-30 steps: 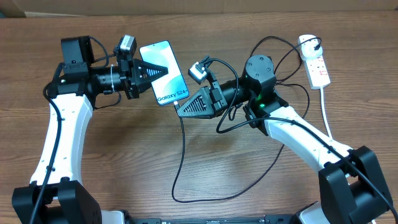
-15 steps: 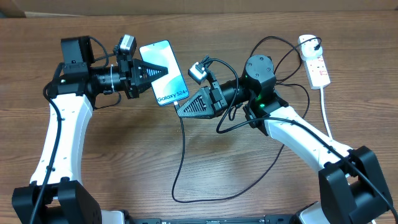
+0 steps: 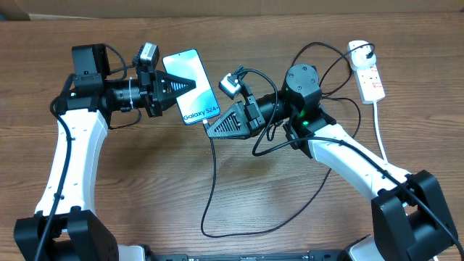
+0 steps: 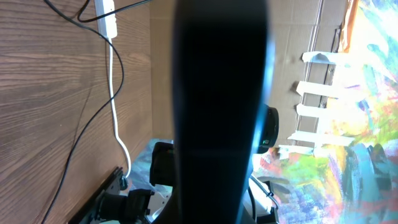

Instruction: Plug charger to phone and switch on socket

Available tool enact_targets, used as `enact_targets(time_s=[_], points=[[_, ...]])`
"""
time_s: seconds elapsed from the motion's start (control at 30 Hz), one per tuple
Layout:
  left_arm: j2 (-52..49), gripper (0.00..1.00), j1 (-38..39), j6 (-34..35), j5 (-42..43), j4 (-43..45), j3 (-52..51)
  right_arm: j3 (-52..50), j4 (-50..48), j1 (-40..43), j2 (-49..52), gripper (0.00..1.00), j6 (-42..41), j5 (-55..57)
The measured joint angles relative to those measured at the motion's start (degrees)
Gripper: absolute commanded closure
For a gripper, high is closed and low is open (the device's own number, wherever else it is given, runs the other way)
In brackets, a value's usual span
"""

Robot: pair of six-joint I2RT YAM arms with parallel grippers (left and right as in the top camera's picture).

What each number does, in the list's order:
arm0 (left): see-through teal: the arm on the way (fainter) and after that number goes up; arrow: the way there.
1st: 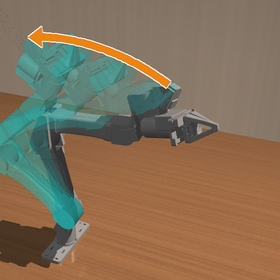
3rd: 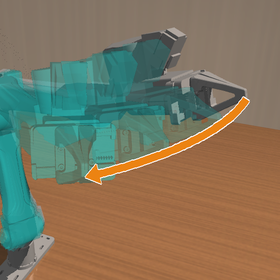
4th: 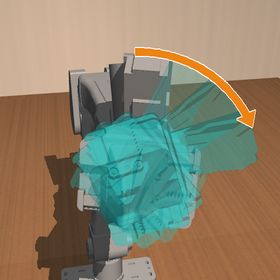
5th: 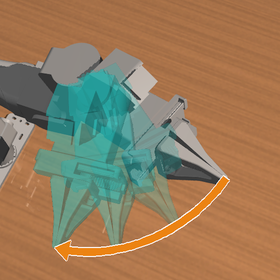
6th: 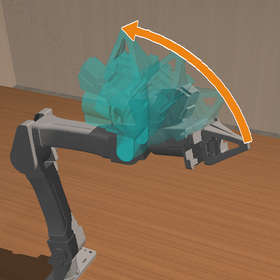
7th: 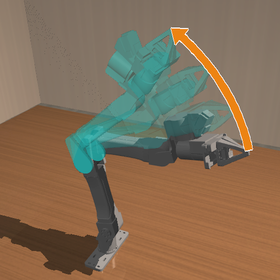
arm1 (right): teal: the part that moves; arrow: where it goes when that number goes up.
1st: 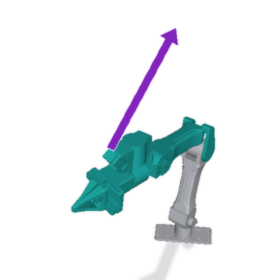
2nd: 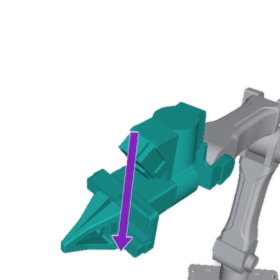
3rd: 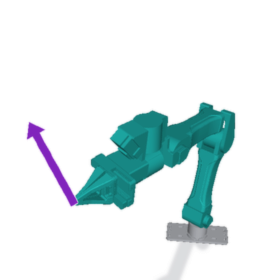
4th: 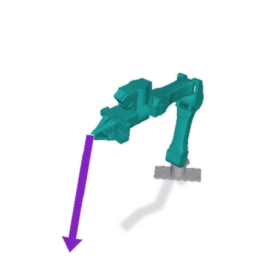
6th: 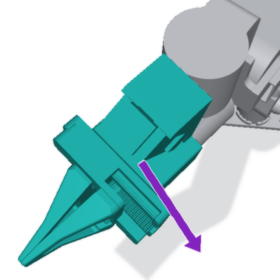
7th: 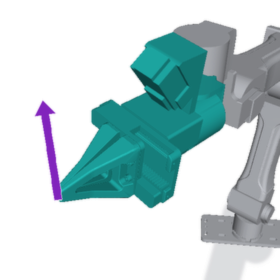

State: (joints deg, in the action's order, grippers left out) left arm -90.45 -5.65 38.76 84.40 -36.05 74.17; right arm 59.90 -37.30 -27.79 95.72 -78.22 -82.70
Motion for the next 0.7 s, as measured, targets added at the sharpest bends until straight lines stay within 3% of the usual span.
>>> enact_targets(time_s=[0.7], points=[[-0.2, 0.96, 0.0, -0.9, 0.0, -0.2, 0.0, 0.0, 2.0, 0.0, 0.0, 0.96, 0.0, 0.0]])
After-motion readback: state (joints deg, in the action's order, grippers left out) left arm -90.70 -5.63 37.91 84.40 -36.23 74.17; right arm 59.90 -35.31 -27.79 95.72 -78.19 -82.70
